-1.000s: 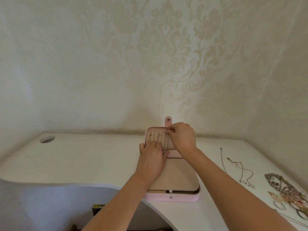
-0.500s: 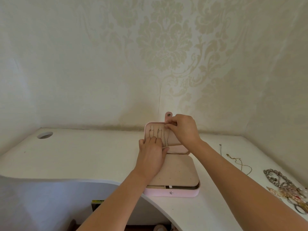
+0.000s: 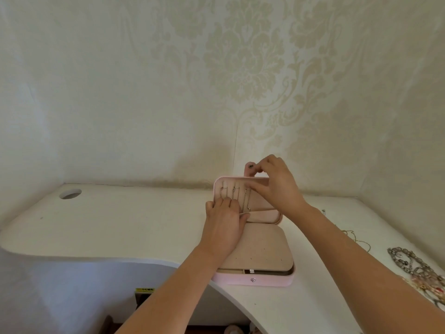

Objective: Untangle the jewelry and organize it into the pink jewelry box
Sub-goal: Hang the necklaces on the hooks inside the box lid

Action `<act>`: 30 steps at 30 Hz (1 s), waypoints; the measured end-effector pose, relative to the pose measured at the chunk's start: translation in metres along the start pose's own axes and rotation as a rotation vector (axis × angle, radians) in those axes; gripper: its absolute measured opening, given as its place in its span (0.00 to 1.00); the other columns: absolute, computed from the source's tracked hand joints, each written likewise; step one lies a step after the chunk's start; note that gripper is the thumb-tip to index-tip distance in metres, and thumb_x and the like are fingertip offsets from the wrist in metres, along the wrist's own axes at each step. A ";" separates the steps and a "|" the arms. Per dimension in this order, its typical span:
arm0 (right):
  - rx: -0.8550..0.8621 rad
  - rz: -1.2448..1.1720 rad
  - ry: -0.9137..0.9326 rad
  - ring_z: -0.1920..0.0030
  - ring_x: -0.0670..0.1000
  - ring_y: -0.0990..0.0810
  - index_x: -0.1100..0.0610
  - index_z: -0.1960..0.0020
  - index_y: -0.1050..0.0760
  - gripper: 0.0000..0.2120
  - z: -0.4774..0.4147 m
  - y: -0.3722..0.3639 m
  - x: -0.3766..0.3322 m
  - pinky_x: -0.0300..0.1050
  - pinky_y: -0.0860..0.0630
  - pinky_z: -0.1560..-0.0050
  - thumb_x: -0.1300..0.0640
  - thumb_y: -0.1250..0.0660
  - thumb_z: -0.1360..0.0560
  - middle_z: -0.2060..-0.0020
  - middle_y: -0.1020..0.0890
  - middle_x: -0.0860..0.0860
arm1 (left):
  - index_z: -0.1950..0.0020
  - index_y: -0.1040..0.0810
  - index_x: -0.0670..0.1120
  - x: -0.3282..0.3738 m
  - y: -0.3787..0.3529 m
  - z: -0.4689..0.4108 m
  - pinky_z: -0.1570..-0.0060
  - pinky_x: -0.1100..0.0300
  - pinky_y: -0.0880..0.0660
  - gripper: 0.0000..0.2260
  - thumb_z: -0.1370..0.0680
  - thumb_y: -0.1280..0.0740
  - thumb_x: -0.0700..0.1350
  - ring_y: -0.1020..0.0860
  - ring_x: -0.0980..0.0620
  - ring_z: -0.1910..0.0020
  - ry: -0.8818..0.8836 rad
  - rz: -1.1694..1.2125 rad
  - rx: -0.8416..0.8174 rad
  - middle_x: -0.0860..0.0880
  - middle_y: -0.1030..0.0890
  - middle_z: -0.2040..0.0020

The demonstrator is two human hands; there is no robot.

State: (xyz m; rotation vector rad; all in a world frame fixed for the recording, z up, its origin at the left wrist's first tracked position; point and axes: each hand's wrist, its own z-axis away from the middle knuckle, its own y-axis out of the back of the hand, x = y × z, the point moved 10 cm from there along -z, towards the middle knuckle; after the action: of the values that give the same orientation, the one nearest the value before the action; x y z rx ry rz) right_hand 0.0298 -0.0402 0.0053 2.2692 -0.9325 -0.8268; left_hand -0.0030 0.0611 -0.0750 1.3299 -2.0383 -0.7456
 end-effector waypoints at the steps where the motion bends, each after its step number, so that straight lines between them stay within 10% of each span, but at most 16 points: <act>1: -0.045 -0.007 -0.011 0.50 0.46 0.31 0.56 0.46 0.24 0.20 -0.001 -0.003 0.004 0.35 0.34 0.49 0.54 0.23 0.35 0.51 0.28 0.46 | 0.62 0.24 0.45 0.000 0.000 0.000 0.60 0.56 0.37 0.09 0.28 0.29 0.49 0.25 0.47 0.64 0.001 -0.001 0.002 0.47 0.23 0.65; 5: -0.295 -0.063 -0.153 0.48 0.49 0.25 0.51 0.35 0.33 0.33 -0.002 -0.026 0.021 0.42 0.28 0.48 0.51 0.23 0.36 0.47 0.24 0.48 | 0.60 0.24 0.44 -0.002 -0.001 0.000 0.59 0.54 0.35 0.09 0.26 0.31 0.49 0.25 0.47 0.62 0.006 0.005 -0.004 0.47 0.22 0.63; 19: -0.359 -0.267 -0.315 0.54 0.41 0.25 0.49 0.45 0.19 0.16 -0.013 -0.030 0.030 0.27 0.32 0.57 0.55 0.25 0.32 0.59 0.21 0.41 | 0.59 0.25 0.44 0.001 0.002 0.000 0.58 0.55 0.43 0.09 0.25 0.33 0.50 0.25 0.45 0.59 -0.011 0.018 -0.016 0.46 0.23 0.61; 26: -0.366 -0.552 -0.370 0.53 0.45 0.18 0.55 0.42 0.22 0.11 -0.003 0.017 0.060 0.36 0.25 0.47 0.54 0.35 0.23 0.53 0.16 0.51 | 0.51 0.25 0.47 0.000 0.000 0.001 0.53 0.57 0.44 0.10 0.21 0.40 0.52 0.27 0.49 0.50 0.003 0.030 -0.065 0.49 0.23 0.52; 30: -0.372 -0.302 -0.524 0.55 0.50 0.20 0.56 0.49 0.20 0.07 0.016 0.051 0.138 0.43 0.25 0.49 0.62 0.35 0.24 0.54 0.16 0.54 | 0.53 0.24 0.48 0.003 -0.001 0.002 0.55 0.58 0.44 0.05 0.22 0.37 0.47 0.27 0.47 0.54 -0.032 0.088 -0.075 0.49 0.24 0.56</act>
State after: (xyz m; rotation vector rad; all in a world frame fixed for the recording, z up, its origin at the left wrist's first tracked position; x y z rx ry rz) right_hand 0.0762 -0.1795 -0.0162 1.9178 -0.5764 -1.6336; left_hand -0.0055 0.0583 -0.0765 1.1858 -2.0586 -0.8009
